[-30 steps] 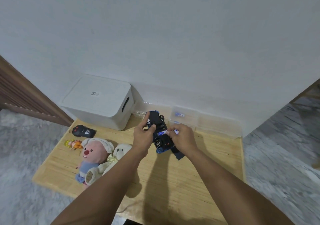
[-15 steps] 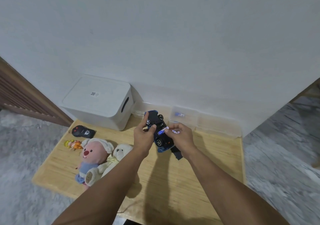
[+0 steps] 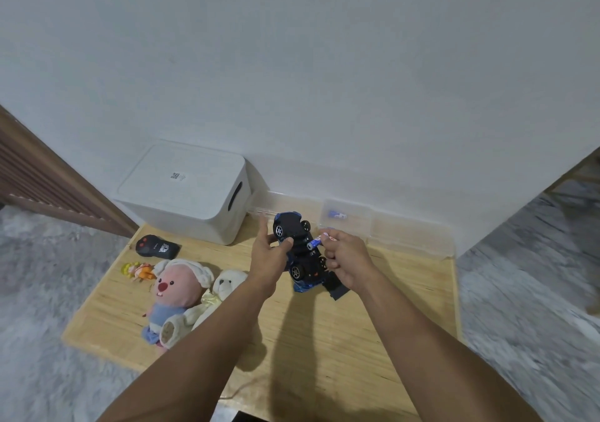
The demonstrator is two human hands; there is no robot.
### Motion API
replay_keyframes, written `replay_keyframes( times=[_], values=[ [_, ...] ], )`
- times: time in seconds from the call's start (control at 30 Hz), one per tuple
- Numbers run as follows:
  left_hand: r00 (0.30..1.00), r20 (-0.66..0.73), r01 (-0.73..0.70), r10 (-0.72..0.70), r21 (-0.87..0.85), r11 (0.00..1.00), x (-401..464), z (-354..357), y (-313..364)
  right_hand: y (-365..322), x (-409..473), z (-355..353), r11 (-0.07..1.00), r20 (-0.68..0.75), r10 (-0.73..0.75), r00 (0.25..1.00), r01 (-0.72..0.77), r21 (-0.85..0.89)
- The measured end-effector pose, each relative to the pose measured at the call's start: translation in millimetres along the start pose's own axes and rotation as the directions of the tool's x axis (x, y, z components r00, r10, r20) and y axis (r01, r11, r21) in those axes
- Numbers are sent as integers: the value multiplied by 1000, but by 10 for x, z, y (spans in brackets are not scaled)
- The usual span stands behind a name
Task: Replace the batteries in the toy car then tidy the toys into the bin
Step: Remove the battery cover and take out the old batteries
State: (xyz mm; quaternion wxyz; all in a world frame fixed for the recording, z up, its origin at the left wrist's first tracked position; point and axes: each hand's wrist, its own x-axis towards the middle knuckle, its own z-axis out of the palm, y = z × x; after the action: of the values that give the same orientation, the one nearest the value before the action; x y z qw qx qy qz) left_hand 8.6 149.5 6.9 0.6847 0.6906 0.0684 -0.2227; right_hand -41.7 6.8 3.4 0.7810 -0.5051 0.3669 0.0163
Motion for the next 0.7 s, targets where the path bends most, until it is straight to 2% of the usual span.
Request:
replay_keyframes(
  times=[0.13,0.27,0.33,0.47,0.7],
  values=[
    [997,21,76,-76,-26,997,-13,-19,13,-63,30,-89,984,18,107,994,-109,142],
    [987,78,148,-140,-115,982,-1,-51,-13,-97,27,-121,974,8,138,990,-137,179],
    [982,104,169,-155,-142,975,21,-68,-25,-104,22,-119,988,-6,119,993,-118,103],
    [969,179,200,-170,-166,966,33,-81,-27,-87,28,-77,978,35,29,999,-21,-205],
    [931,273,294,-244,-160,942,35,-128,-71,-47,35,-33,953,21,-17,1000,22,-303]
  ],
)
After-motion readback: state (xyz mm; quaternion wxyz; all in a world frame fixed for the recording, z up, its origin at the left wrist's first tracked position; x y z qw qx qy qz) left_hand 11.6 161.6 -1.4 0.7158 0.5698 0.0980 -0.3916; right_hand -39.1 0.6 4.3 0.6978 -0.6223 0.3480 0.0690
